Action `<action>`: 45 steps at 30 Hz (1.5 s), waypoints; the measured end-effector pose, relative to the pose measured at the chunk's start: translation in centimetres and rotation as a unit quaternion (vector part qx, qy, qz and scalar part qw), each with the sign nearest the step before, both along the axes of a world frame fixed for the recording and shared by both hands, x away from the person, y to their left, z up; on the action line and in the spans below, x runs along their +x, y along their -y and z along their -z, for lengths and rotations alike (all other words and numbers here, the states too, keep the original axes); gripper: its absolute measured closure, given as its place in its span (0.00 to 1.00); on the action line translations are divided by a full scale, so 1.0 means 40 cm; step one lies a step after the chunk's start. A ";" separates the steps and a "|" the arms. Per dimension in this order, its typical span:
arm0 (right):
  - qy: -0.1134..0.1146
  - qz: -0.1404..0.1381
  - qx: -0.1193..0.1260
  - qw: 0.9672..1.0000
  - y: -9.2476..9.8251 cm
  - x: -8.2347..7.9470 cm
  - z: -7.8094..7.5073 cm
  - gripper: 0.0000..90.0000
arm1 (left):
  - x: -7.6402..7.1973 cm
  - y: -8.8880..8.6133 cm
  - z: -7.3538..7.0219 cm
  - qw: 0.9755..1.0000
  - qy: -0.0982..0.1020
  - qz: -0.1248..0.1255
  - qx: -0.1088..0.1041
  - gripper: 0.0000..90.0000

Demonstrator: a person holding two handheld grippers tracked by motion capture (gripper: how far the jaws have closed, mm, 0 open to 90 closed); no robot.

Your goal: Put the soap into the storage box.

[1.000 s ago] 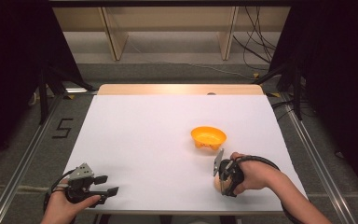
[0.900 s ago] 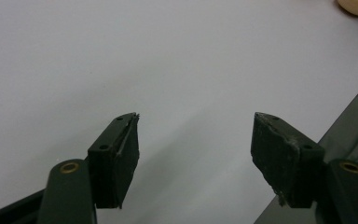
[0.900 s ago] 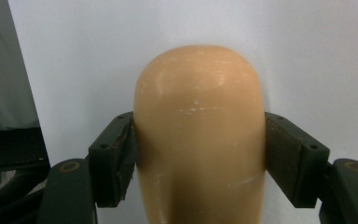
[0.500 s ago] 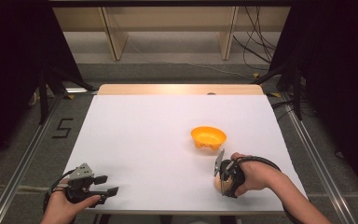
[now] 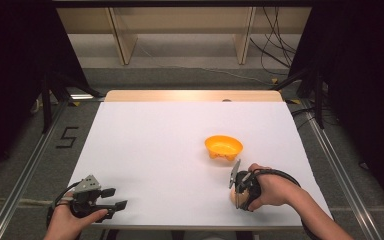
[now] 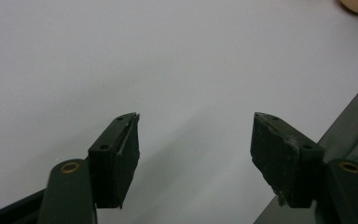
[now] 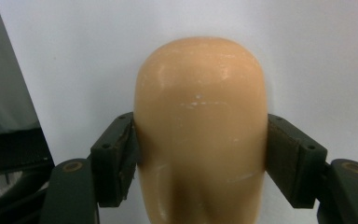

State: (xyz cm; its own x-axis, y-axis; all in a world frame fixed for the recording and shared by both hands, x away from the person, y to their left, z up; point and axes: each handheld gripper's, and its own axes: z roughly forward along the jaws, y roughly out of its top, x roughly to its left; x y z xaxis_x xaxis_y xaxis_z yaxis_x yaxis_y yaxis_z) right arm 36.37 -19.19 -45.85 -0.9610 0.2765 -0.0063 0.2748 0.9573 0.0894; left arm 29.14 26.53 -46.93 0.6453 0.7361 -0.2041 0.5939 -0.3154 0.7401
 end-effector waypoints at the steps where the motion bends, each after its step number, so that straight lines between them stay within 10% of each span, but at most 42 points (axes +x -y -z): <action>1: -0.001 -0.001 0.005 1.000 0.003 0.002 -0.001 0.37 | 0.000 0.000 0.000 1.000 0.000 -0.001 0.000 0.36; 45: 0.020 0.037 -0.008 0.999 0.051 0.034 -0.082 0.37 | 0.000 -0.002 -0.004 1.000 0.003 0.001 0.003 0.36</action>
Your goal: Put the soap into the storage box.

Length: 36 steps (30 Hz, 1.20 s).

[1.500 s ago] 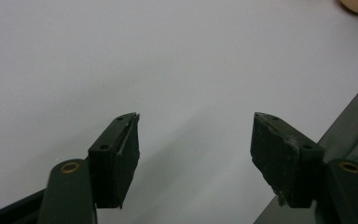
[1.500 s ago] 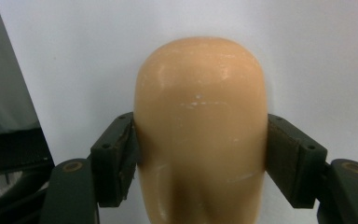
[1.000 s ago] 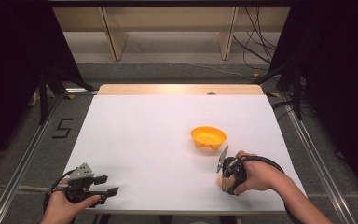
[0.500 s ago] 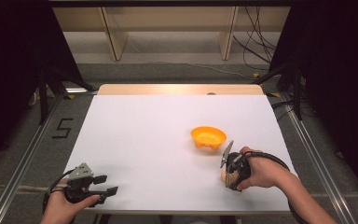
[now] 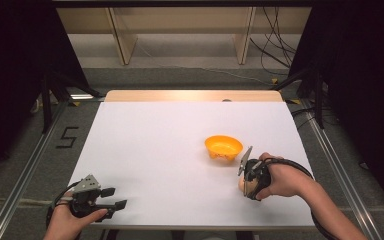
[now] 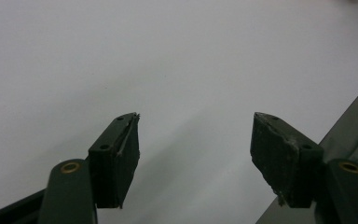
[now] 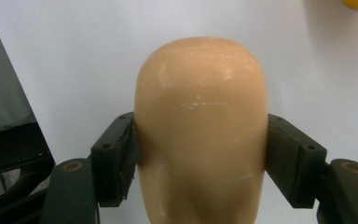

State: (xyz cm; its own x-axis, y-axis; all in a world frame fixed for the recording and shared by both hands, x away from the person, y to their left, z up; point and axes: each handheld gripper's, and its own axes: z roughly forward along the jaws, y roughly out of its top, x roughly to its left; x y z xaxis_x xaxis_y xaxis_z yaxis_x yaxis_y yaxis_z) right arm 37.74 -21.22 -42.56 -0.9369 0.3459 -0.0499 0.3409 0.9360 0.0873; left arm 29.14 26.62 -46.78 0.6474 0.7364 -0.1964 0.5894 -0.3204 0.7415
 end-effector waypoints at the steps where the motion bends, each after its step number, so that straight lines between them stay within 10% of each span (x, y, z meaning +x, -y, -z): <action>1: 0.000 0.000 0.000 1.000 0.000 0.000 0.000 0.37 | 0.000 0.000 0.000 1.000 0.000 0.000 0.000 0.36; 36: 0.048 -0.029 -0.004 0.998 0.005 0.043 -0.031 0.37 | 0.001 0.001 0.001 1.000 0.000 -0.004 -0.009 0.36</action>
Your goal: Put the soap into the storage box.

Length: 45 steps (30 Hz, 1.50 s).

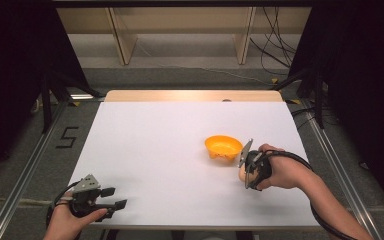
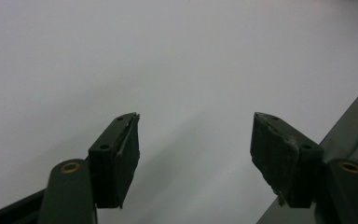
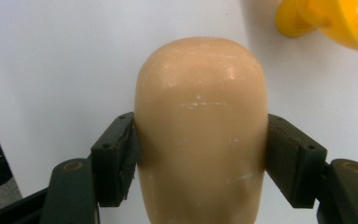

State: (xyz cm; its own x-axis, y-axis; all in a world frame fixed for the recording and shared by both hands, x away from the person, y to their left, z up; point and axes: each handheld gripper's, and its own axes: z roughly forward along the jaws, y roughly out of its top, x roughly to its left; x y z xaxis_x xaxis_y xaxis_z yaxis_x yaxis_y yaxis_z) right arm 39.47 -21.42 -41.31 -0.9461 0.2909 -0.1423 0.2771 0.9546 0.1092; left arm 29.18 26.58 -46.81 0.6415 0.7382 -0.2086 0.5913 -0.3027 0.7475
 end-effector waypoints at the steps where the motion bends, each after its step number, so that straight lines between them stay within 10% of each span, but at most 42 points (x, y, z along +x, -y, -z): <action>1: 0.007 -0.001 0.004 1.000 0.000 0.000 -0.002 0.37 | 0.000 0.000 0.000 1.000 -0.001 -0.001 -0.001 0.36; 6: 0.029 -0.041 0.007 0.999 0.003 0.021 -0.005 0.37 | -0.001 -0.001 -0.001 1.000 -0.001 -0.001 0.000 0.36; 45: 0.106 -0.015 0.021 0.994 -0.003 0.060 -0.013 0.37 | -0.007 -0.008 -0.005 1.000 0.001 -0.010 -0.001 0.36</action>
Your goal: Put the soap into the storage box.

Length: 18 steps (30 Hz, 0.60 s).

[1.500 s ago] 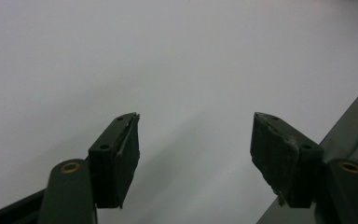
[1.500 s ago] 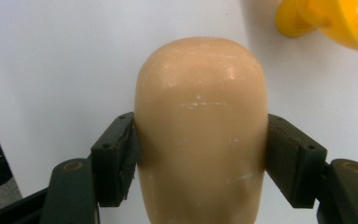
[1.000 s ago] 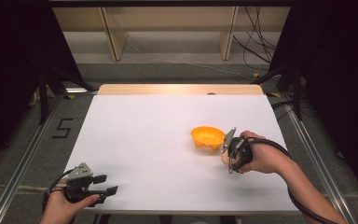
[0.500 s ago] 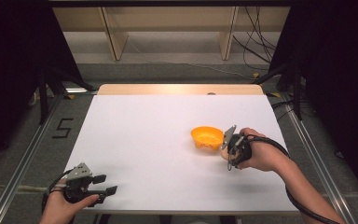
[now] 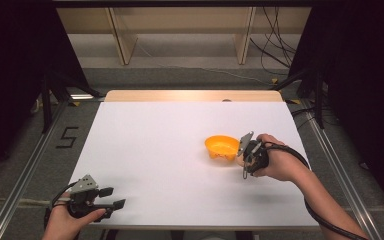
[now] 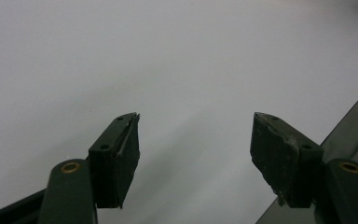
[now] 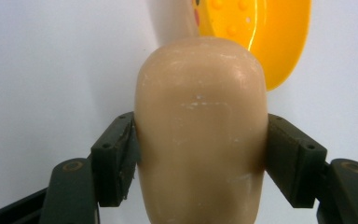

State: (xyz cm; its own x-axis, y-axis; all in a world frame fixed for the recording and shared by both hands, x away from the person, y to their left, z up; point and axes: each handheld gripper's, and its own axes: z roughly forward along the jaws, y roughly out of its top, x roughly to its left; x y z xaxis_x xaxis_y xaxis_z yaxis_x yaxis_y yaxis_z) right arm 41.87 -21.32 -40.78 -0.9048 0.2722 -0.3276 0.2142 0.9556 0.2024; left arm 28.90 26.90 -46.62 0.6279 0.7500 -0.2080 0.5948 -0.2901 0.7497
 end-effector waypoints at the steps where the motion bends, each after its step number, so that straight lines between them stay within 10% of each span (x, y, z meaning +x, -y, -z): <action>1: 0.005 -0.005 0.000 1.000 -0.001 0.002 -0.001 0.37 | 0.000 0.000 0.001 1.000 0.001 0.001 -0.001 0.36; 18: 0.033 -0.006 0.015 0.999 -0.020 0.015 -0.017 0.37 | -0.002 -0.002 0.001 1.000 0.003 -0.001 0.000 0.36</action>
State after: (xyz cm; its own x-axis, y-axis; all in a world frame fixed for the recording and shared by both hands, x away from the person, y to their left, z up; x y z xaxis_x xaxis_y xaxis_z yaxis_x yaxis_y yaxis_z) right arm 42.45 -20.52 -40.12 -0.8845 0.2721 -0.3789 0.1881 0.9513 0.2442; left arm 28.80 26.99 -46.65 0.6273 0.7514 -0.2048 0.5911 -0.2882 0.7534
